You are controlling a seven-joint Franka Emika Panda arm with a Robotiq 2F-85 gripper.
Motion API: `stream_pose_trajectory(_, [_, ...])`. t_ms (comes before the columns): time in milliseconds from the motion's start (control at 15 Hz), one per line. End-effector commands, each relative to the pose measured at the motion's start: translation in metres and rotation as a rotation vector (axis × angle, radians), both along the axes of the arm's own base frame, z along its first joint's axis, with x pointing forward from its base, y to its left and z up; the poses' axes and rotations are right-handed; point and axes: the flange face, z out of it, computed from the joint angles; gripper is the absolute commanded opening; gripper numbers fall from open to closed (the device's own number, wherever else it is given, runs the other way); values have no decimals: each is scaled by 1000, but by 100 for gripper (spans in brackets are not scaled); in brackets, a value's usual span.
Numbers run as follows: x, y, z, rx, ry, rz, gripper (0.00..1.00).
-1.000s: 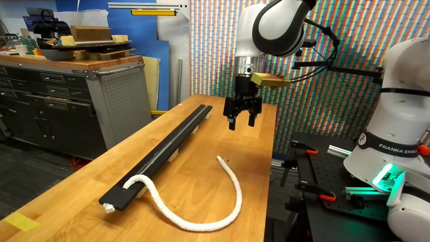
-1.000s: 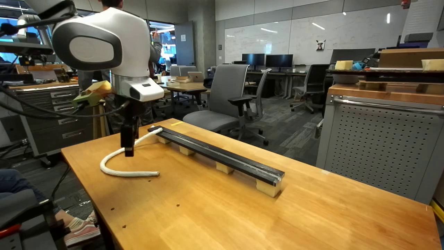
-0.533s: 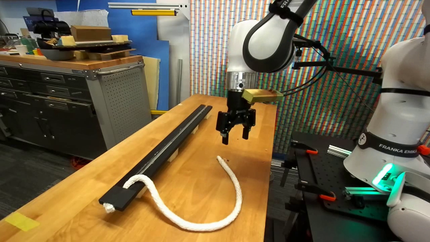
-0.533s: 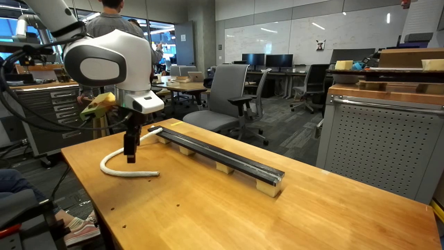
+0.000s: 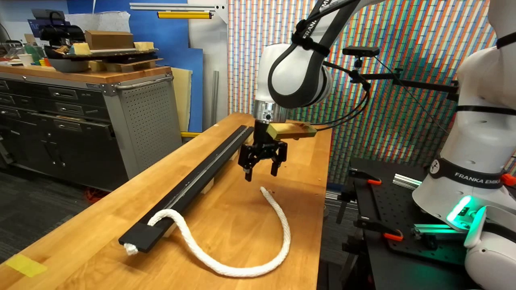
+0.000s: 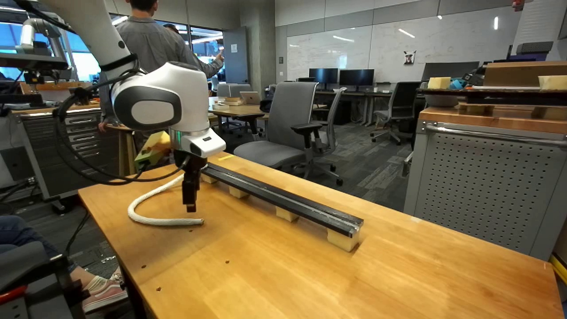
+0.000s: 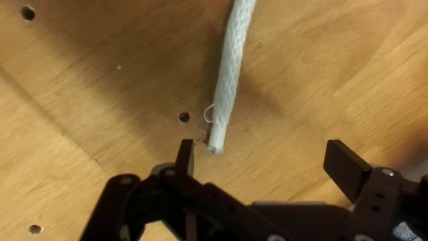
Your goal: Put the rope in the groove on the object
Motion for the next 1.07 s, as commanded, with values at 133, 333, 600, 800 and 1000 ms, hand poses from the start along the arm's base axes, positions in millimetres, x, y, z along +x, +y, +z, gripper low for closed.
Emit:
stream_pose_trajectory(133, [30,-3,-30,-13,-12,-60,100])
stream_pose_trajectory(333, [36,-12,-43,-30,-8,-93,100])
stream_pose_trajectory(600, [36,-24,-49,-57,-9,-140,100])
stream_pose_trajectory(800, [32,-25,-47,-74,-7,-170,100])
stream_pose_trajectory(1000, [23,-15,-44,-78,10,-183,100])
